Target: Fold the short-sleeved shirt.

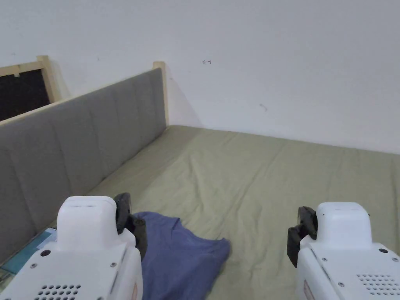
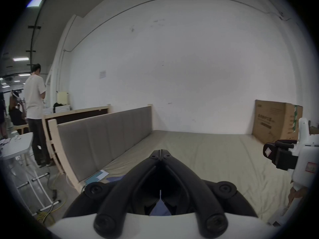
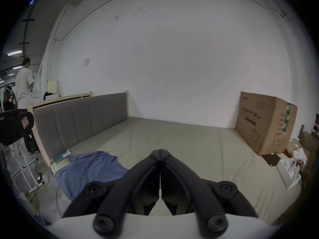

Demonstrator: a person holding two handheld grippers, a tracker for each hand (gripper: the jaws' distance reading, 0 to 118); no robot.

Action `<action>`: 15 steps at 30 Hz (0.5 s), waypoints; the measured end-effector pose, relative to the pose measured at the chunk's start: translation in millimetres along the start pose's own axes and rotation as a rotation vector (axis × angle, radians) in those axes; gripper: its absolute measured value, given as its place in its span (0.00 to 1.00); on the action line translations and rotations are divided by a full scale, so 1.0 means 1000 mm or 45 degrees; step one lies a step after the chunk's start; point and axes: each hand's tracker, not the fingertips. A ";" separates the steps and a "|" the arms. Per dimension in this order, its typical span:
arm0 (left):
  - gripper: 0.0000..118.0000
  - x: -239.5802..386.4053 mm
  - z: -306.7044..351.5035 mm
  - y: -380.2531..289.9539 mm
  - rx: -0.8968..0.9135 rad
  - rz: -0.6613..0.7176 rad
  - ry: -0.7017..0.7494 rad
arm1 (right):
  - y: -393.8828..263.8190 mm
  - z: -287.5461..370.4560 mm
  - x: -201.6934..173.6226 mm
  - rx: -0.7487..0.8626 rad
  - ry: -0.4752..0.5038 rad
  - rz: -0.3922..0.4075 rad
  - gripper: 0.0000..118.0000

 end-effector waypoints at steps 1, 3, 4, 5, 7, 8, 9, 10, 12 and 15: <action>0.00 -0.004 -0.003 -0.003 -0.011 0.007 0.006 | -0.002 -0.004 -0.005 -0.017 0.017 0.009 0.00; 0.00 -0.009 -0.010 -0.010 -0.059 0.035 0.014 | -0.005 -0.011 -0.012 -0.047 0.045 0.016 0.00; 0.00 -0.011 -0.015 -0.014 -0.076 0.045 0.003 | -0.006 -0.013 -0.015 -0.061 0.053 0.018 0.00; 0.00 -0.011 -0.021 -0.019 -0.113 0.054 -0.004 | -0.008 -0.015 -0.017 -0.076 0.058 0.024 0.00; 0.00 -0.008 -0.039 -0.035 -0.184 0.054 -0.024 | -0.011 -0.021 -0.018 -0.104 0.064 0.035 0.00; 0.00 -0.007 -0.047 -0.044 -0.220 0.057 -0.028 | -0.013 -0.023 -0.018 -0.115 0.063 0.039 0.00; 0.00 -0.006 -0.057 -0.054 -0.274 0.057 -0.022 | -0.015 -0.027 -0.017 -0.130 0.060 0.046 0.00; 0.00 -0.002 -0.067 -0.065 -0.314 0.046 -0.004 | -0.017 -0.031 -0.017 -0.149 0.050 0.058 0.00; 0.00 -0.003 -0.088 -0.086 -0.356 0.032 -0.021 | -0.023 -0.038 -0.016 -0.186 0.030 0.070 0.00; 0.00 -0.009 -0.128 -0.112 -0.501 0.101 -0.054 | -0.032 -0.054 -0.013 -0.267 0.012 0.058 0.00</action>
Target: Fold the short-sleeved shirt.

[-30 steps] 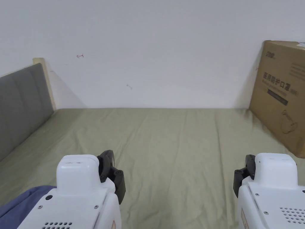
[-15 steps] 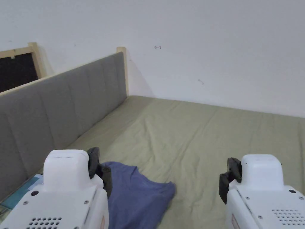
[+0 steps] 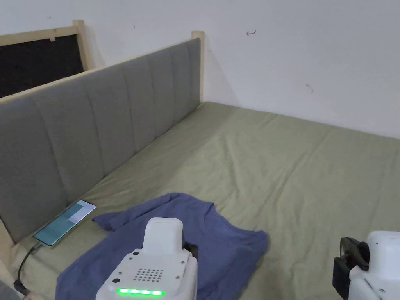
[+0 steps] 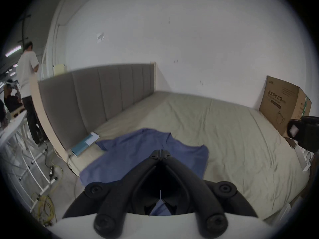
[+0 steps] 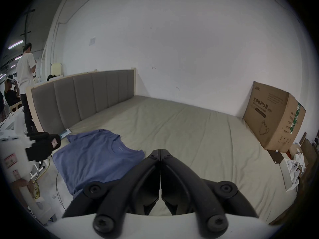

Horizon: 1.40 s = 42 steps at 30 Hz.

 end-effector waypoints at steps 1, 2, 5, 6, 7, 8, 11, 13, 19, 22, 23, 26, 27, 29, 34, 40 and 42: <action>0.00 -0.005 -0.017 -0.001 -0.061 0.043 -0.021 | -0.003 -0.005 0.001 -0.024 0.004 -0.010 0.00; 0.00 -0.010 -0.031 -0.002 -0.098 0.084 -0.014 | -0.005 -0.009 0.002 -0.046 0.007 -0.018 0.00; 0.50 -0.021 -0.075 -0.004 -0.241 0.116 0.002 | -0.011 -0.020 0.004 -0.086 0.007 -0.021 0.00; 0.71 -0.024 -0.092 -0.003 -0.347 0.073 -0.012 | -0.012 -0.025 0.004 -0.101 0.001 -0.017 0.00; 0.84 -0.023 -0.107 -0.007 -0.433 0.056 -0.063 | -0.014 -0.029 0.004 -0.115 -0.003 -0.019 0.00; 0.89 -0.023 -0.116 -0.008 -0.475 0.036 -0.074 | -0.016 -0.032 0.005 -0.128 -0.004 -0.023 0.00; 0.89 -0.015 -0.138 -0.021 -0.503 -0.028 -0.072 | -0.022 -0.040 0.009 -0.174 0.012 -0.056 0.00; 0.90 -0.009 -0.160 -0.034 -0.664 -0.121 -0.087 | -0.025 -0.045 0.011 -0.210 0.012 -0.070 0.00; 0.90 0.005 -0.168 -0.051 -0.800 -0.170 -0.109 | -0.036 -0.057 0.022 -0.287 0.001 -0.106 0.00; 0.68 0.005 -0.168 -0.051 -0.807 -0.172 -0.104 | -0.043 -0.064 0.029 -0.341 -0.001 -0.181 0.00; 0.58 0.007 -0.165 -0.048 -0.791 -0.201 -0.073 | -0.045 -0.065 0.031 -0.358 0.009 -0.219 0.00; 0.19 0.004 -0.160 -0.047 -0.774 -0.180 -0.068 | -0.049 -0.067 0.037 -0.374 0.035 -0.268 0.00; 0.02 0.001 -0.159 -0.044 -0.750 -0.144 -0.020 | -0.050 -0.066 0.037 -0.373 0.030 -0.260 0.00; 0.02 -0.011 -0.160 -0.046 -0.792 0.024 -0.073 | -0.052 -0.063 0.039 -0.370 0.008 -0.236 0.00; 0.02 -0.027 -0.161 -0.038 -0.803 0.163 -0.116 | -0.054 -0.057 0.054 -0.372 -0.015 -0.278 0.00; 0.02 -0.065 -0.148 -0.016 -0.735 0.629 -0.321 | -0.054 -0.048 0.075 -0.363 -0.048 -0.351 0.00; 0.02 -0.054 -0.142 0.000 -0.720 0.496 -0.309 | -0.054 -0.045 0.082 -0.359 -0.056 -0.365 0.00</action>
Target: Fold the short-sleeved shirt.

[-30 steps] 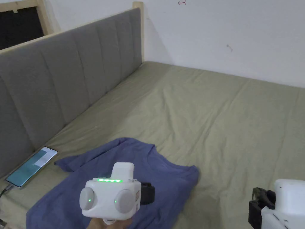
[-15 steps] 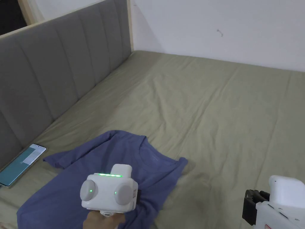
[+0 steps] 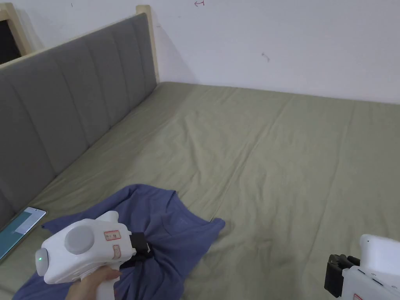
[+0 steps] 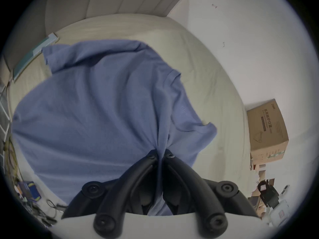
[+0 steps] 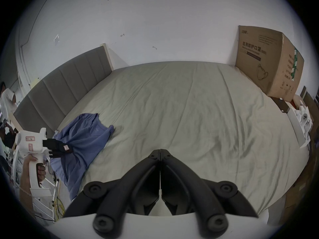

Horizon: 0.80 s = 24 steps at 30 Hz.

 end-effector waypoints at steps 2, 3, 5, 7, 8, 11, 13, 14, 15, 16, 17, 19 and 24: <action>0.02 0.029 0.006 0.008 0.025 -0.136 0.037 | 0.001 0.005 0.005 0.017 -0.013 -0.009 0.00; 0.02 0.042 0.008 0.012 0.032 -0.140 -0.019 | 0.002 0.008 0.008 0.028 -0.015 -0.022 0.00; 0.02 0.073 0.012 0.019 0.046 -0.122 -0.166 | 0.004 0.017 0.017 0.044 -0.009 -0.059 0.00; 0.02 0.115 0.013 0.024 0.049 -0.198 -0.260 | 0.006 0.025 0.027 0.067 -0.021 -0.092 0.00; 0.02 0.144 0.011 0.023 0.043 -0.343 -0.215 | 0.006 0.014 0.015 0.078 -0.037 -0.098 0.00; 0.02 0.219 0.004 0.013 0.028 -0.559 -0.247 | 0.009 0.021 0.030 0.126 -0.102 -0.138 0.00; 0.02 0.267 -0.002 -0.001 -0.017 -0.520 -0.470 | 0.012 0.034 0.052 0.166 -0.134 -0.204 0.00; 0.02 0.287 -0.003 -0.009 -0.047 -0.531 -0.547 | 0.012 0.036 0.056 0.186 -0.150 -0.228 0.00; 0.02 0.314 -0.003 -0.023 -0.060 -0.594 -0.600 | 0.020 0.077 0.097 0.206 -0.184 -0.256 0.00; 0.02 0.341 -0.002 -0.037 -0.072 -0.703 -0.655 | 0.021 0.087 0.109 0.227 -0.226 -0.275 0.00; 0.02 0.362 0.000 -0.050 -0.086 -0.753 -0.686 | 0.021 0.094 0.117 0.247 -0.251 -0.284 0.00; 0.02 0.406 0.002 -0.079 -0.130 -0.858 -0.820 | 0.021 0.105 0.140 0.272 -0.326 -0.317 0.00; 0.02 0.460 -0.043 -0.161 -0.305 -0.926 -0.777 | 0.010 0.127 0.184 0.290 -0.436 -0.411 0.00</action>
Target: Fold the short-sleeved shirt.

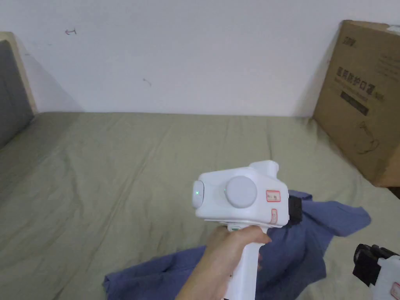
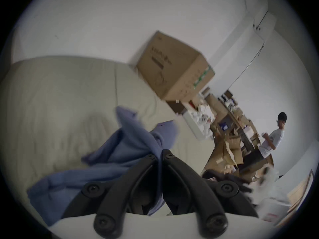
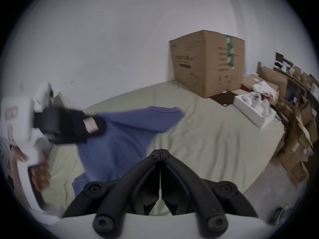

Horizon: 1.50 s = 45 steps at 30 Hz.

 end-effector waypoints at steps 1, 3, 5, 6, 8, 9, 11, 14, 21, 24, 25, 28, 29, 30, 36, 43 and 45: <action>0.02 -0.001 -0.026 -0.014 -0.082 0.001 0.038 | -0.001 -0.001 0.011 -0.010 -0.021 -0.014 0.00; 0.02 -0.006 -0.073 -0.048 -0.234 -0.014 0.097 | -0.004 -0.004 0.025 -0.035 -0.057 -0.042 0.00; 0.03 -0.016 -0.106 -0.080 -0.393 -0.027 0.111 | -0.009 -0.005 0.040 -0.059 -0.076 -0.054 0.00; 0.04 -0.019 -0.118 -0.093 -0.460 -0.032 0.137 | -0.011 -0.006 0.045 -0.066 -0.091 -0.061 0.00; 0.11 -0.023 -0.125 -0.108 -0.493 -0.007 0.146 | -0.017 -0.011 0.055 -0.099 -0.128 -0.074 0.00; 0.27 -0.025 -0.122 -0.108 -0.475 -0.004 0.153 | -0.018 -0.015 0.057 -0.119 -0.139 -0.087 0.00; 0.82 -0.029 -0.117 -0.109 -0.463 0.015 0.116 | -0.020 -0.021 0.062 -0.138 -0.134 -0.119 0.00; 0.95 -0.032 -0.093 -0.097 -0.372 0.015 0.097 | -0.017 -0.013 0.053 -0.148 -0.103 -0.121 0.00; 0.23 -0.073 -0.003 -0.082 -0.183 0.184 0.174 | -0.024 -0.028 0.005 -0.168 0.002 -0.017 0.00; 0.02 -0.107 0.034 -0.106 -0.127 0.196 0.388 | -0.036 -0.038 -0.007 -0.195 0.038 0.032 0.00; 0.00 -0.118 0.047 -0.113 -0.142 0.221 0.442 | -0.039 -0.041 -0.013 -0.210 0.051 0.049 0.00; 0.00 -0.164 0.078 -0.132 -0.160 0.400 0.494 | -0.047 -0.047 -0.032 -0.249 0.095 0.088 0.00; 0.00 -0.176 0.086 -0.133 -0.139 0.451 0.492 | -0.050 -0.049 -0.037 -0.257 0.103 0.099 0.00; 0.00 -0.188 0.097 -0.132 -0.120 0.481 0.511 | -0.052 -0.052 -0.043 -0.269 0.113 0.114 0.00; 0.71 -0.254 0.147 -0.092 -0.078 0.553 0.716 | -0.059 -0.065 -0.061 -0.310 0.141 0.182 0.00; 0.77 -0.327 0.132 -0.064 -0.244 0.898 0.713 | -0.073 -0.086 -0.060 -0.385 0.125 0.201 0.00; 0.76 -0.324 0.115 -0.073 -0.276 0.893 0.634 | -0.076 -0.091 -0.060 -0.403 0.121 0.199 0.00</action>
